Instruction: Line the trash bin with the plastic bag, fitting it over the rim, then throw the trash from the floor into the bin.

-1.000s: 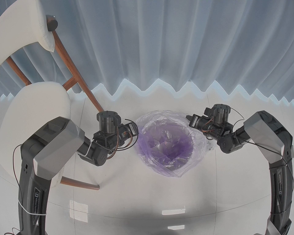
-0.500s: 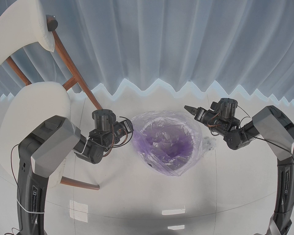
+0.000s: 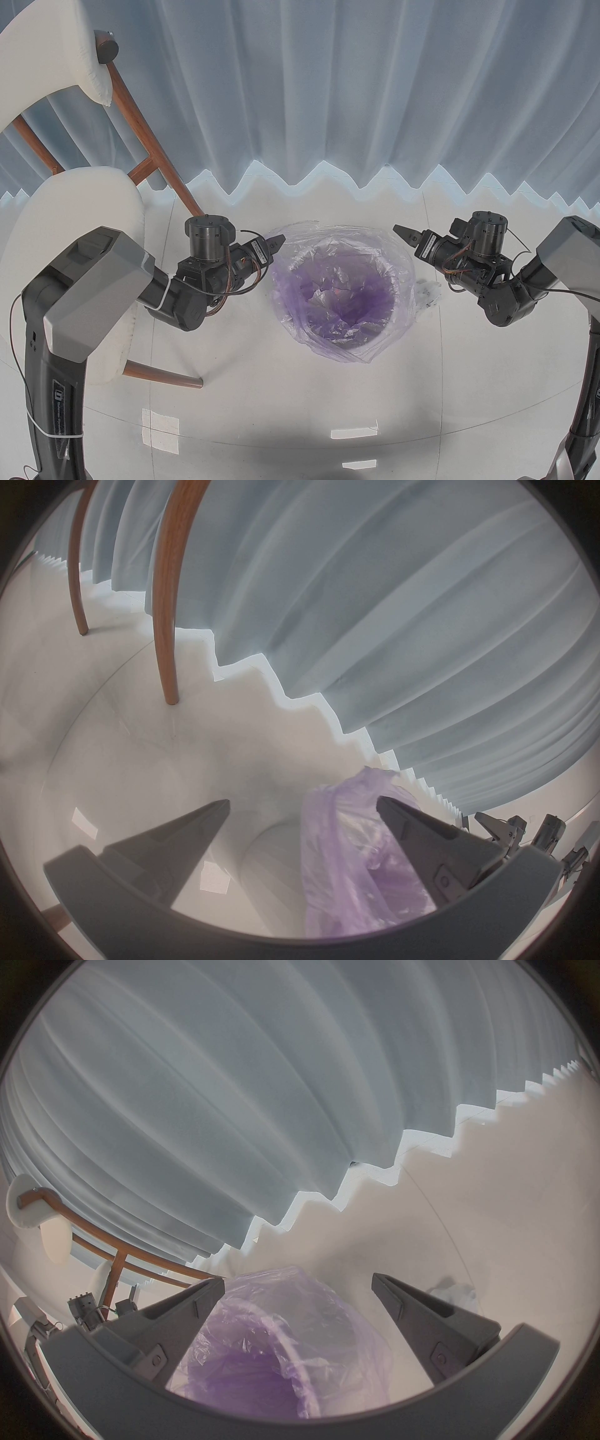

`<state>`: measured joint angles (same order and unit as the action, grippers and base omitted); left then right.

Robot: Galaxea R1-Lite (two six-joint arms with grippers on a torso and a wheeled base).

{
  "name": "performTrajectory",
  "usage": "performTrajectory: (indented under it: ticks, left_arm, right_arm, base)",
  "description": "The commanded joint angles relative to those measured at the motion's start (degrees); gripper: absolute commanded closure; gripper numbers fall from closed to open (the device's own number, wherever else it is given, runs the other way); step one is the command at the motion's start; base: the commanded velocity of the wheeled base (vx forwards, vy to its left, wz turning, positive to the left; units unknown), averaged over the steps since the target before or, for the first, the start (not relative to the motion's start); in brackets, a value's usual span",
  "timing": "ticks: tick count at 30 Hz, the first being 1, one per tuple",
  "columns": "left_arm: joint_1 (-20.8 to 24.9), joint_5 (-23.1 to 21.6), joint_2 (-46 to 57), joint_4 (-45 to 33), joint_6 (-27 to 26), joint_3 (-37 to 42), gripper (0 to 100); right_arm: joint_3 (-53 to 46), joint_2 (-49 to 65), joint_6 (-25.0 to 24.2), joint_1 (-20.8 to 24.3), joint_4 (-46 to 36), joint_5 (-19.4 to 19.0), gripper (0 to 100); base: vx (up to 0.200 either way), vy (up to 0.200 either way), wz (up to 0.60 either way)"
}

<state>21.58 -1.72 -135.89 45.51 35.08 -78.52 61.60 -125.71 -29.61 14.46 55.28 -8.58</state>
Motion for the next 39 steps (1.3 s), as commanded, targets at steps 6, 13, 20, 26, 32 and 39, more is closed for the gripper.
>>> performTrajectory:
  ticks: [6,13,20,26,32,39]
  left_arm:
    - [0.6,0.0,11.0,-0.6,-0.1,10.1,0]
    - [-0.7,0.1,14.1,-0.6,-0.5,10.8,0]
    - [0.7,-0.4,20.2,-0.3,-0.5,16.9,0]
    - [0.7,-1.4,22.2,0.0,-0.5,18.2,0]
    - [4.7,-2.2,28.5,-2.4,-0.3,24.0,0]
    - [12.3,-3.9,30.0,-12.5,-0.1,31.0,0]
  right_arm:
    - [-7.6,7.3,0.3,-1.1,1.2,0.4,0]
    - [-10.4,8.9,1.0,-1.0,4.7,1.8,0]
    - [-14.5,9.6,1.2,-0.9,7.8,2.3,0]
    - [-19.0,9.5,2.5,-0.7,12.9,2.8,0]
    - [-23.3,10.3,3.3,-0.6,16.3,3.9,0]
    - [-27.4,10.7,3.3,-0.6,19.8,4.2,0]
  base:
    - [0.0,0.0,0.0]
    - [0.0,0.0,0.0]
    - [0.0,0.0,0.0]
    - [0.0,0.0,0.0]
    - [0.0,0.0,0.0]
    - [0.0,0.0,0.0]
